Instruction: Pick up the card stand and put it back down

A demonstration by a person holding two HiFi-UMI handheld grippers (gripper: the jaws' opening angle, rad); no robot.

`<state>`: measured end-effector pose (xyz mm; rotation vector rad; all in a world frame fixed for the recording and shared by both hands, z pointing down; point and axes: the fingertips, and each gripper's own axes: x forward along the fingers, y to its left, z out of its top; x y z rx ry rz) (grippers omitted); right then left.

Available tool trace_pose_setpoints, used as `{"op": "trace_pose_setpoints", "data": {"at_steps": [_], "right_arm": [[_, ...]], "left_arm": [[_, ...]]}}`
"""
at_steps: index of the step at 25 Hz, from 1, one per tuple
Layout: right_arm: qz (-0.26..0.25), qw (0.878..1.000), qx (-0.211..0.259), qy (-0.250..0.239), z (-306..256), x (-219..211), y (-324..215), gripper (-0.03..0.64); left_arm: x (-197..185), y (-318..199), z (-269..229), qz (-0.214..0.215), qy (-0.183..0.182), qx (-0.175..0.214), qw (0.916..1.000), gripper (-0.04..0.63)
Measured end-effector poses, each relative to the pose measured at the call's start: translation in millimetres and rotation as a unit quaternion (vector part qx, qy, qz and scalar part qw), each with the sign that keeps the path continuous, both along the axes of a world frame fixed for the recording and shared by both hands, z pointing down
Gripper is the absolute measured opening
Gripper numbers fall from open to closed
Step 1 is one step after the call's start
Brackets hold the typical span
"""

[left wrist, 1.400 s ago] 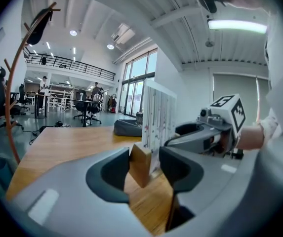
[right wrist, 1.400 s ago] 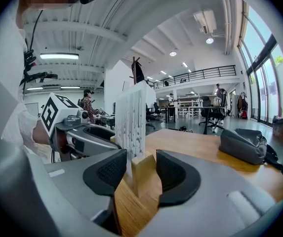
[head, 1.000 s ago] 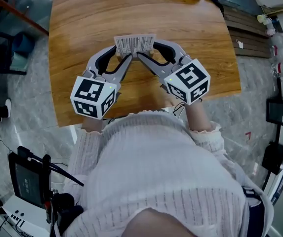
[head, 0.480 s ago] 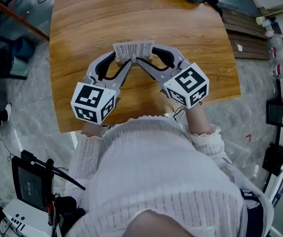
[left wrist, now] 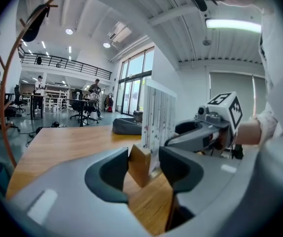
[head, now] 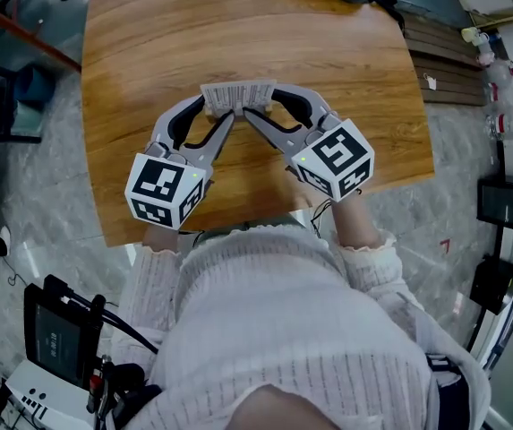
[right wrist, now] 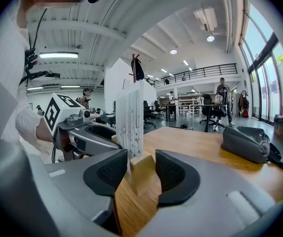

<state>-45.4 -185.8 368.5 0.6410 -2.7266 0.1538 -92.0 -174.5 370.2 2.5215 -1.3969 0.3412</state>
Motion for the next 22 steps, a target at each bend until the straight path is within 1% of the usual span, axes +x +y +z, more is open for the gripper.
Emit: {"op": "trace_pose_setpoints", "data": {"at_steps": [5,9,13,19,22], "right_arm": [[-0.002,1.000,-0.023,0.014,26,3,-8,0.179],[-0.008,0.999,-0.046,0.023,50,0,1,0.178],[-0.019,0.997,-0.059,0.035,68,-4,13,0.179],[-0.020,0.995,-0.084,0.045,86,-6,26,0.178],[-0.022,0.995,-0.087,0.048,90,-7,30,0.178]], "left_arm": [[4,-9,25,0.006,-0.006,-0.013,0.9999,0.189],[1,1,49,0.000,-0.006,-0.039,0.9992,0.189],[-2,14,70,0.001,-0.020,-0.065,0.9977,0.189],[-3,26,86,0.008,-0.029,-0.091,0.9954,0.189],[-5,30,91,0.010,-0.026,-0.105,0.9941,0.189]]}}
